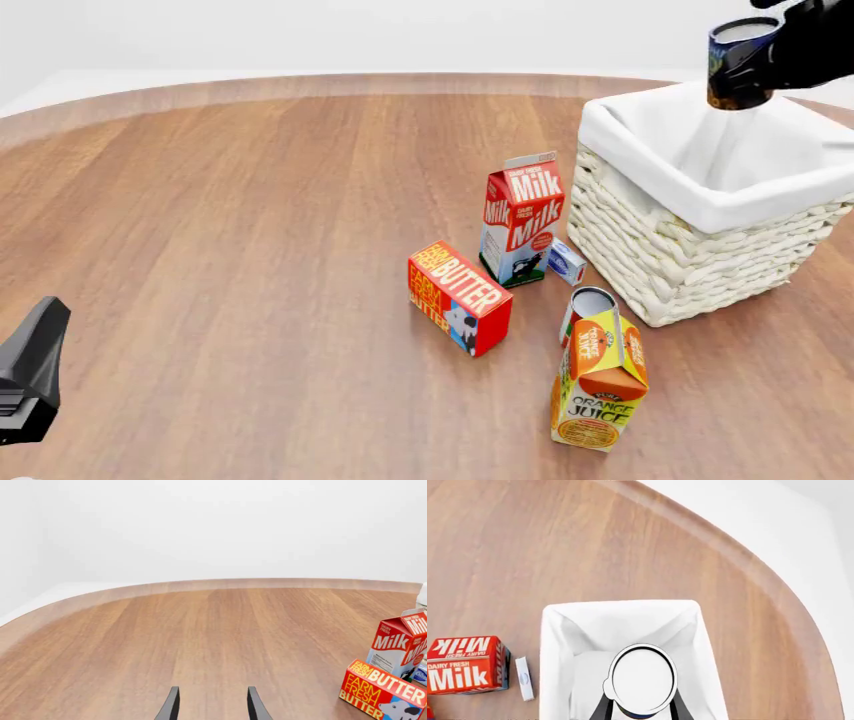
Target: Pick up the alphabet soup, and put it in the basket.
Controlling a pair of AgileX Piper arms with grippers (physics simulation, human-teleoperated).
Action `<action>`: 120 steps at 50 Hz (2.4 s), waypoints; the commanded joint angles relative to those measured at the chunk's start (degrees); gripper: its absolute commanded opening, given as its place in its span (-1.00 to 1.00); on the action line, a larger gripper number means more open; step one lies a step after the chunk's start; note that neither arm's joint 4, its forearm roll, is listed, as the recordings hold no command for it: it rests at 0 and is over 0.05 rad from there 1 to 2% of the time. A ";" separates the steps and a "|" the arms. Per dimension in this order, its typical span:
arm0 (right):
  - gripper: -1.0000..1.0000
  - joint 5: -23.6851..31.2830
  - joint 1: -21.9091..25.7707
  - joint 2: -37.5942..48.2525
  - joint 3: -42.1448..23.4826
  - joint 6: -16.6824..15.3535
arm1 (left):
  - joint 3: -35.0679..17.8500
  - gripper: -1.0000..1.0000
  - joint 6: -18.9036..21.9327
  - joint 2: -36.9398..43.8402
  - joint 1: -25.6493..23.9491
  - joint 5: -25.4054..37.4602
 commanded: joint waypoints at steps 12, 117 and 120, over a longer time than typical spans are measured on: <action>-1.00 -1.12 -0.64 2.98 0.60 -0.42 | 0.00 1.00 0.00 0.00 0.00 0.00; 1.00 -3.20 -2.99 12.03 3.08 -2.89 | 0.00 1.00 0.00 0.00 0.00 0.00; 1.00 -3.15 -2.98 11.98 2.99 -2.84 | 0.00 1.00 0.00 0.00 0.00 0.00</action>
